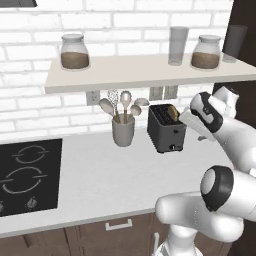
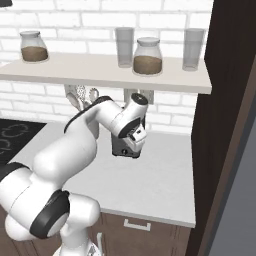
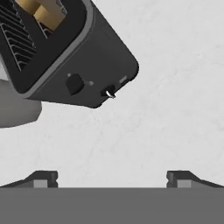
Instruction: Start the toaster. Once the lever pops up, take the bread to the plate on the dining counter.
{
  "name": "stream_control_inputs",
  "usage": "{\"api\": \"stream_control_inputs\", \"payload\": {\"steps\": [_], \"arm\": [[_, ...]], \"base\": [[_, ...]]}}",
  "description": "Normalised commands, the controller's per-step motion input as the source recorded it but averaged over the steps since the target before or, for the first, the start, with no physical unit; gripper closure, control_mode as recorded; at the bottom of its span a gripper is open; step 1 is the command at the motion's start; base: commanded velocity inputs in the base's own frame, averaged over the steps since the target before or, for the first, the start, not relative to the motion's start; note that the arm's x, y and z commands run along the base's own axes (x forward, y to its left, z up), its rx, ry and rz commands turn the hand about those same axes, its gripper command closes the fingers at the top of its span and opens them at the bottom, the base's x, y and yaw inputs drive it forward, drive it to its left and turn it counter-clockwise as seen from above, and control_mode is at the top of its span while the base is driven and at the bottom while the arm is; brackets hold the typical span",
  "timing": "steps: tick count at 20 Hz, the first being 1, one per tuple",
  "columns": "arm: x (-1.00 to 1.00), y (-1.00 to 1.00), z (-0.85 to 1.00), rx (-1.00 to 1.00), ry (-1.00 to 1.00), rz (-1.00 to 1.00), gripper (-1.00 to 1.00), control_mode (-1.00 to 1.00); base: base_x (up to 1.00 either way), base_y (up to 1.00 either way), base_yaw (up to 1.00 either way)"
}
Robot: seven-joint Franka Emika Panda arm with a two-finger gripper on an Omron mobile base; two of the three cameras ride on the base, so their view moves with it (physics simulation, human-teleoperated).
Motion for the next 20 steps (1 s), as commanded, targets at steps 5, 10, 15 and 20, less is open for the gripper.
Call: {"api": "stream_control_inputs", "payload": {"steps": [5,10,15,20], "arm": [[0.14,0.00,-0.32,0.00,-0.02,0.00,-1.00,-1.00],[0.14,0.01,-0.29,0.00,-0.04,-0.01,-1.00,-1.00],[0.22,0.02,-0.07,0.00,-0.07,-0.02,-1.00,-1.00],[0.15,0.00,-0.06,0.00,-0.08,-0.04,-1.00,-1.00]], "base": [[0.00,0.00,0.00],[0.00,0.00,0.00],[0.00,0.00,0.00],[0.00,0.00,0.00]]}}
